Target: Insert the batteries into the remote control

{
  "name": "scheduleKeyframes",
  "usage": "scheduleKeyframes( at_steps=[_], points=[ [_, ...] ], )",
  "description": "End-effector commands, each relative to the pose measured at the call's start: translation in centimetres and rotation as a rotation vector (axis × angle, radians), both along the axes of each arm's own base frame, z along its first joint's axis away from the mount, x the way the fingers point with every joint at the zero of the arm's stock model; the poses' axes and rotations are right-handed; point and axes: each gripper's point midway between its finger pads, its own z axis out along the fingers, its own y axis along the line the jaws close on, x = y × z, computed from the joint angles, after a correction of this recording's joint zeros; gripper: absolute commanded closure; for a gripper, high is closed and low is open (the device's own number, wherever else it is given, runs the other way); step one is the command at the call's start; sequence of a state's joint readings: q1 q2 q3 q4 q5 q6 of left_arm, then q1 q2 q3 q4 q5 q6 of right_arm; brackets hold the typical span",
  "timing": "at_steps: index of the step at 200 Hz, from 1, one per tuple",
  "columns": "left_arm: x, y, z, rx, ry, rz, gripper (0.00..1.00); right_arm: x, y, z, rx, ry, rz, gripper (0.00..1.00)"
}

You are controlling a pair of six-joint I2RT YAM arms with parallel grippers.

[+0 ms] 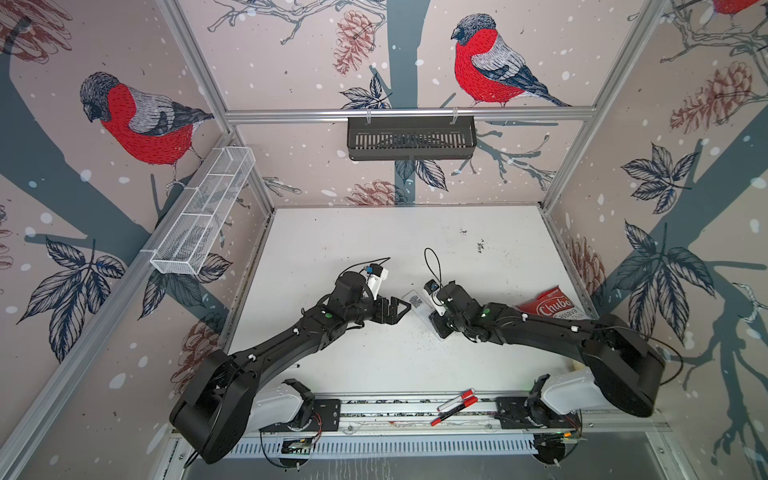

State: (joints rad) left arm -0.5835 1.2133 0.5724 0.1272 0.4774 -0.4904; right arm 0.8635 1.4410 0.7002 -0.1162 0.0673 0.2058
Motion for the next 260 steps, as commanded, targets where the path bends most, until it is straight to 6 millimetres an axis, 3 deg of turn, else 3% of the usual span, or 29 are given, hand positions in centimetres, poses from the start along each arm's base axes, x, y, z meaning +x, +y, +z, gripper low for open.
scheduleKeyframes(
  at_steps=[1,22,200,260],
  points=[
    [-0.2,0.0,0.3,0.002,-0.007,-0.02,0.03,0.0,-0.5,0.1,-0.028,0.007,-0.034,0.77],
    [-0.1,0.2,0.4,0.004,-0.016,-0.017,0.03,-0.1,-0.4,0.7,0.001,-0.017,-0.03,0.77],
    [0.2,0.5,0.4,0.017,-0.009,-0.014,0.03,-0.7,-0.8,-1.1,-0.072,0.04,-0.017,0.76],
    [0.3,0.5,0.4,0.015,-0.01,-0.014,0.03,-1.0,-0.9,-1.3,-0.095,0.042,-0.004,0.7]
  ],
)
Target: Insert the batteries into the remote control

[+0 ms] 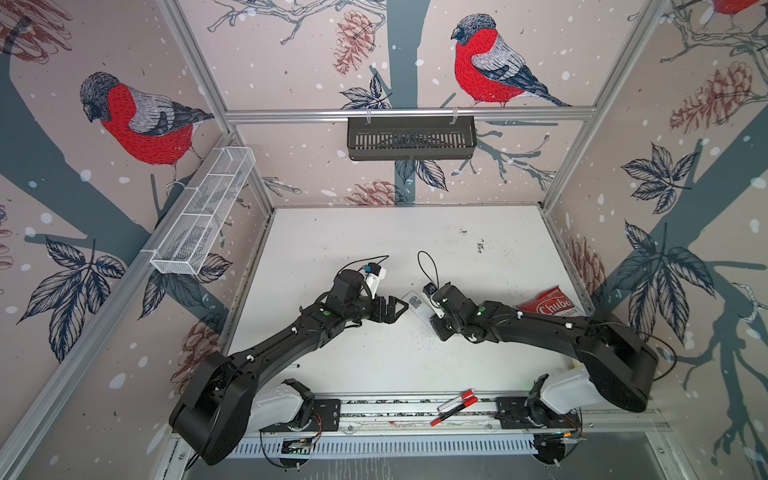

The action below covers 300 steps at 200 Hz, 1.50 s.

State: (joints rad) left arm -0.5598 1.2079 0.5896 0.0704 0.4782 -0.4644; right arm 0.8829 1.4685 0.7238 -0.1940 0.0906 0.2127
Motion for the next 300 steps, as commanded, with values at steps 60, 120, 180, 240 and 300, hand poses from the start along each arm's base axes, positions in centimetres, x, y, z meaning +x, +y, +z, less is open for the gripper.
scheduleKeyframes(
  at_steps=[60,120,180,240,300],
  points=[
    [0.1,-0.3,0.6,-0.013,-0.018,-0.023,0.03,-0.4,-0.2,-0.2,-0.029,0.002,0.009,0.65],
    [0.4,-0.4,0.7,-0.008,-0.018,-0.024,0.03,-0.3,-0.2,0.3,-0.023,-0.003,0.003,0.6],
    [1.0,-1.0,1.1,-0.026,-0.026,-0.03,0.03,-0.2,0.2,3.9,0.109,-0.001,-0.013,0.39],
    [1.2,-1.6,0.9,-0.033,-0.016,-0.052,0.03,1.5,-1.0,3.7,0.109,0.043,-0.105,0.26],
    [1.0,-1.6,0.8,-0.033,-0.015,-0.064,0.03,2.5,-2.4,0.8,0.001,0.105,-0.17,0.25]
  ],
)
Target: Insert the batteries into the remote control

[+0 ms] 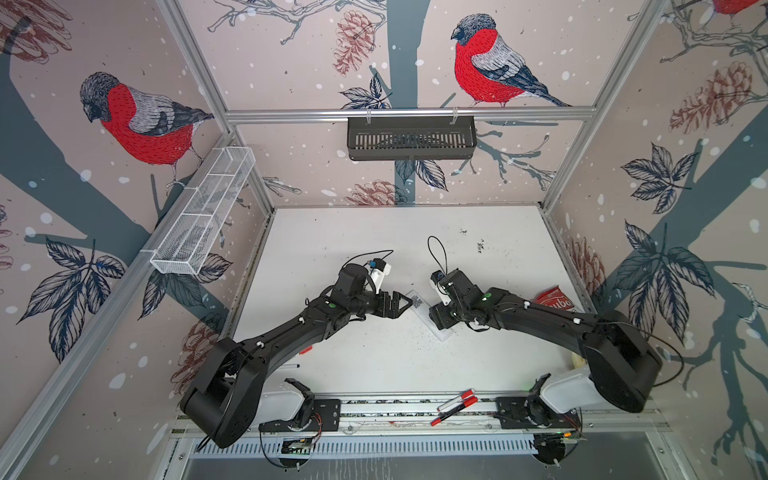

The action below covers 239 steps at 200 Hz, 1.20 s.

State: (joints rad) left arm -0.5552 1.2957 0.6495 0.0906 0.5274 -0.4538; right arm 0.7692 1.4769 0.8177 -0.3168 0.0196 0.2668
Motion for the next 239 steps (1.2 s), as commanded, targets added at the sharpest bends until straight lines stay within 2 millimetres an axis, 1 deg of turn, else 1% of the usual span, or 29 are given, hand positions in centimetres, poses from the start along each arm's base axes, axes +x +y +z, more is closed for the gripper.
scheduleKeyframes(
  at_steps=[1,41,82,126,146,161,184,199,213,224,239],
  points=[
    [0.0,-0.2,0.7,-0.017,-0.03,-0.023,0.03,0.3,-0.9,-0.6,-0.036,0.022,-0.046,0.25],
    [-0.2,-0.2,0.5,-0.014,-0.028,-0.026,0.03,0.4,-1.5,-1.6,-0.07,0.042,-0.062,0.25],
    [-0.2,-0.1,0.4,-0.011,-0.026,-0.023,0.03,0.0,-2.0,-2.1,-0.08,0.053,-0.08,0.25],
    [-0.2,-0.1,0.4,-0.009,-0.025,-0.024,0.03,-0.4,-2.8,-3.4,-0.124,0.083,-0.106,0.25],
    [-0.2,0.0,0.4,-0.006,-0.026,-0.017,0.03,-0.3,-3.1,-3.5,-0.139,0.082,-0.115,0.25],
    [-0.2,0.1,0.4,-0.004,-0.027,-0.015,0.03,0.1,-2.7,-2.7,-0.121,0.061,-0.112,0.25],
    [0.0,0.2,0.8,-0.003,-0.036,-0.006,0.03,0.9,-1.4,-0.3,-0.065,0.009,-0.089,0.23],
    [0.1,0.5,0.9,0.005,-0.037,0.015,0.03,0.7,-0.3,0.8,-0.031,-0.017,-0.052,0.2],
    [0.2,0.8,1.1,0.006,-0.041,0.029,0.03,-0.1,0.7,0.9,-0.018,-0.023,-0.012,0.17],
    [0.2,0.9,1.2,0.005,-0.044,0.034,0.03,-0.9,1.3,0.3,-0.024,-0.007,0.019,0.16],
    [0.3,1.1,1.4,0.004,-0.046,0.039,0.03,-1.5,1.7,-0.6,-0.041,0.007,0.031,0.14]
  ],
)
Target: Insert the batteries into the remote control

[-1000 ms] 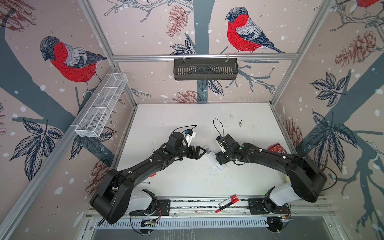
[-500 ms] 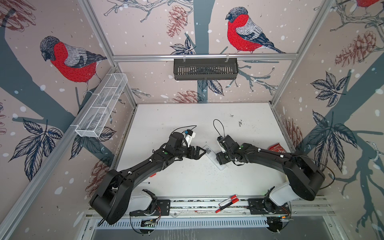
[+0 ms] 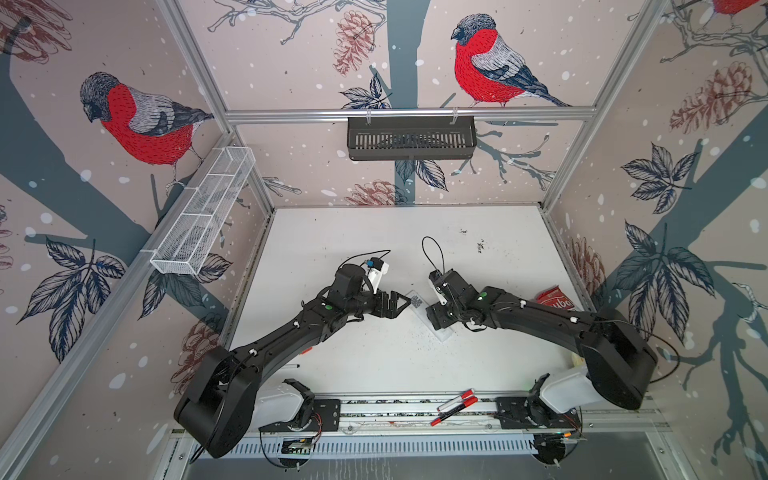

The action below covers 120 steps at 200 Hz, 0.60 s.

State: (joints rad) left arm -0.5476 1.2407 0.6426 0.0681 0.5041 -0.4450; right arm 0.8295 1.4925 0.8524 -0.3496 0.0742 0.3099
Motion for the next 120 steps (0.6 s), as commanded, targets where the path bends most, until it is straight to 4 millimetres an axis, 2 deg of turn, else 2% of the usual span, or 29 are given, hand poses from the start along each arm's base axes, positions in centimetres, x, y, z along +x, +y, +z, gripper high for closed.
scheduleKeyframes(
  at_steps=[1,33,60,98,120],
  points=[
    [0.2,0.3,0.3,0.003,-0.009,0.016,0.03,-0.9,0.7,-1.0,-0.015,0.019,0.035,0.14],
    [0.2,0.6,0.6,0.003,-0.016,0.022,0.03,-1.3,1.1,-2.3,-0.021,0.024,0.039,0.14],
    [0.2,0.8,0.8,0.001,-0.029,0.027,0.03,-1.8,1.1,-3.5,-0.061,0.044,0.053,0.18],
    [0.3,0.9,0.7,0.0,-0.025,0.028,0.03,-2.4,1.3,-4.8,-0.083,0.068,0.076,0.27],
    [0.2,0.8,0.9,-0.008,-0.032,0.022,0.03,-2.6,1.4,-5.2,-0.087,0.082,0.079,0.38]
  ],
)
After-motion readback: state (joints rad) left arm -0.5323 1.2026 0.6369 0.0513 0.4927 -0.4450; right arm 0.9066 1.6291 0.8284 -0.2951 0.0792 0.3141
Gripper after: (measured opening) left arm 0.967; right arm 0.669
